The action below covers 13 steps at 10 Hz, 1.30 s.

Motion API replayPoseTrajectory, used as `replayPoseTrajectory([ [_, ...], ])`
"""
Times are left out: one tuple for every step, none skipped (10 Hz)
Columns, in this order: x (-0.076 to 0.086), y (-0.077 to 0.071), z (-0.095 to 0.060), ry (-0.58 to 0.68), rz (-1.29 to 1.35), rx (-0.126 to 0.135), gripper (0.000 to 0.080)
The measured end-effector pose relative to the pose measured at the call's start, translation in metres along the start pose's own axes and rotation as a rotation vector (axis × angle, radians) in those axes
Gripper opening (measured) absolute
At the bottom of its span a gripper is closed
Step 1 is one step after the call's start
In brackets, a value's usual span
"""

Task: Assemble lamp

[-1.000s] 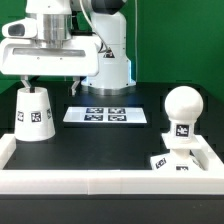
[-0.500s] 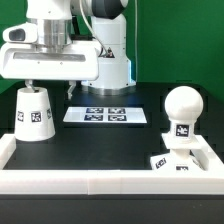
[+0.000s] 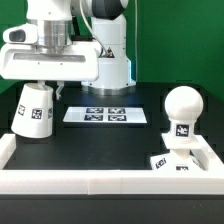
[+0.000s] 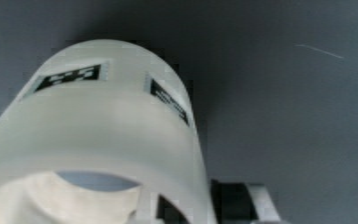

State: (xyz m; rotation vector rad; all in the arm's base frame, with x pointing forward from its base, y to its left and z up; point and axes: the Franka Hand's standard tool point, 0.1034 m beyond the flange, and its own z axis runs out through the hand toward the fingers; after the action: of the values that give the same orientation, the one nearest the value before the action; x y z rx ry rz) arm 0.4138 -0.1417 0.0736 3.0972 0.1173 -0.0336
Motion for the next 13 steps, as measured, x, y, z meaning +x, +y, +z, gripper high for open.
replayPoseTrajectory([
  [0.0,0.0,0.0,0.0,0.0,0.0,0.0043],
  [0.0,0.0,0.0,0.0,0.0,0.0,0.0043],
  [0.0,0.0,0.0,0.0,0.0,0.0,0.0043],
  [0.0,0.0,0.0,0.0,0.0,0.0,0.0043],
  [0.001,-0.003,-0.001,-0.004,0.011,0.005,0.0043],
  [0.006,-0.018,-0.01,-0.017,0.034,0.028,0.0043],
  [0.014,-0.032,-0.023,-0.018,0.035,0.047,0.0044],
  [0.021,-0.042,-0.036,-0.014,0.035,0.072,0.0044],
  [0.028,-0.052,-0.049,-0.021,0.05,0.106,0.0044],
  [0.044,-0.063,-0.066,-0.006,0.053,0.136,0.0044],
  [0.059,-0.071,-0.078,0.014,0.07,0.148,0.0044],
  [0.065,-0.078,-0.081,0.01,0.105,0.123,0.0044],
  [0.062,-0.08,-0.078,-0.008,0.09,0.086,0.0044],
])
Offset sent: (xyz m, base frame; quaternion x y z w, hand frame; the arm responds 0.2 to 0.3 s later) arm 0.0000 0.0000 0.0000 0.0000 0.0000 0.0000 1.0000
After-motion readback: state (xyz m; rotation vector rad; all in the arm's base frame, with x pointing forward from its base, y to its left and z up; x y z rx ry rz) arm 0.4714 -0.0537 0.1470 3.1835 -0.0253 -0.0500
